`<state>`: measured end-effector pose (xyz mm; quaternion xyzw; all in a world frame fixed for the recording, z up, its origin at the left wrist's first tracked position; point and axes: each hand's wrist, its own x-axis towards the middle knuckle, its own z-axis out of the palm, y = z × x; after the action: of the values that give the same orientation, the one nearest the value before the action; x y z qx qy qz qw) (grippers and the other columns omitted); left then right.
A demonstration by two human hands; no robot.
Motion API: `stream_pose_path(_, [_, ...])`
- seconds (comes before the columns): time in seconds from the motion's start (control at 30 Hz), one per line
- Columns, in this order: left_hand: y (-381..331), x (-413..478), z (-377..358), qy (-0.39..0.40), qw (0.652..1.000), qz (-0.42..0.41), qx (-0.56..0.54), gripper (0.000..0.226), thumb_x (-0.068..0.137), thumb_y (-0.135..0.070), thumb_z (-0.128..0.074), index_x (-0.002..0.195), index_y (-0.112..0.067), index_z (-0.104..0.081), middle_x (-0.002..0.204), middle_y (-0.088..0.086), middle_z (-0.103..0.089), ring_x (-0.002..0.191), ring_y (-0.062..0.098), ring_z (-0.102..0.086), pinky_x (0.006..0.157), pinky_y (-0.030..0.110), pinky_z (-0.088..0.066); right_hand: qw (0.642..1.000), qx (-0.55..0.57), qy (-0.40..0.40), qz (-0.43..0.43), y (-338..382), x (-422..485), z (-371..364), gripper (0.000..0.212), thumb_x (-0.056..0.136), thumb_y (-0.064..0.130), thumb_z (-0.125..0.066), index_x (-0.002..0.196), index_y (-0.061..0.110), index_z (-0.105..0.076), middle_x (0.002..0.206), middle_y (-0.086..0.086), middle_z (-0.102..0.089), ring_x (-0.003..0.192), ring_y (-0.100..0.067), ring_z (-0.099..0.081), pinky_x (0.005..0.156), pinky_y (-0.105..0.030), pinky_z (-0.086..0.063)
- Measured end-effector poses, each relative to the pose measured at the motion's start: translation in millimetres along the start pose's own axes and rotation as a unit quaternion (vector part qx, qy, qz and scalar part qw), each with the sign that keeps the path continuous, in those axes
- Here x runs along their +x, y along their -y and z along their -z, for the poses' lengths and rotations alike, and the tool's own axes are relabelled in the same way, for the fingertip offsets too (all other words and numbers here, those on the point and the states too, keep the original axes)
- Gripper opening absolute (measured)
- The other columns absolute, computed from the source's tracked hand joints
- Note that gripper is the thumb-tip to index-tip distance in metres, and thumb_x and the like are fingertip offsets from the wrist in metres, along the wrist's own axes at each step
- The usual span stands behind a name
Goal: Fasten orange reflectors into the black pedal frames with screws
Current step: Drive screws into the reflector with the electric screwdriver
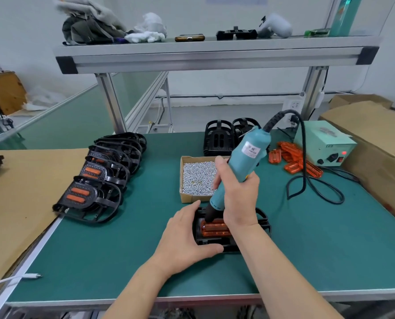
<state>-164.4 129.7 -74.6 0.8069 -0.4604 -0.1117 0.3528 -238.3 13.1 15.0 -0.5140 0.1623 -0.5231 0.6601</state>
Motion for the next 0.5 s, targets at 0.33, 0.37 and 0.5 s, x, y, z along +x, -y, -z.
stream_pose_path(0.33, [1,-1,-1,0.014,0.999,-0.025,0.038,0.105,0.058,-0.080,-0.065,0.147,-0.031,-0.036,0.149,-0.017,-0.033,0.136,0.001,-0.029,0.116,0.023,-0.022,0.960,0.149,-0.227,-0.070,27,43,50,0.023,0.092,0.027,-0.074,0.096,0.013,-0.056,0.068,0.007,-0.062,0.052,-0.007,-0.054,0.051,-0.023,-0.047])
stream_pose_path(0.37, [2,-1,-1,0.016,0.999,-0.025,0.039,0.105,0.058,-0.081,-0.064,0.147,-0.031,-0.036,0.150,-0.017,-0.032,0.137,0.001,-0.029,0.116,0.024,-0.022,0.954,0.150,-0.250,-0.073,27,46,57,0.025,0.092,0.031,-0.074,0.096,0.015,-0.056,0.067,0.008,-0.062,0.054,-0.007,-0.055,0.054,-0.023,-0.049])
stream_pose_path(0.5, [3,-2,-2,0.018,0.999,-0.022,0.038,0.104,0.059,-0.082,-0.063,0.147,-0.034,-0.036,0.150,-0.020,-0.029,0.138,0.001,-0.027,0.118,0.027,-0.024,0.928,0.158,-0.321,-0.105,20,53,85,0.031,0.091,0.045,-0.072,0.095,0.018,-0.057,0.064,0.010,-0.062,0.057,-0.007,-0.060,0.063,-0.023,-0.053])
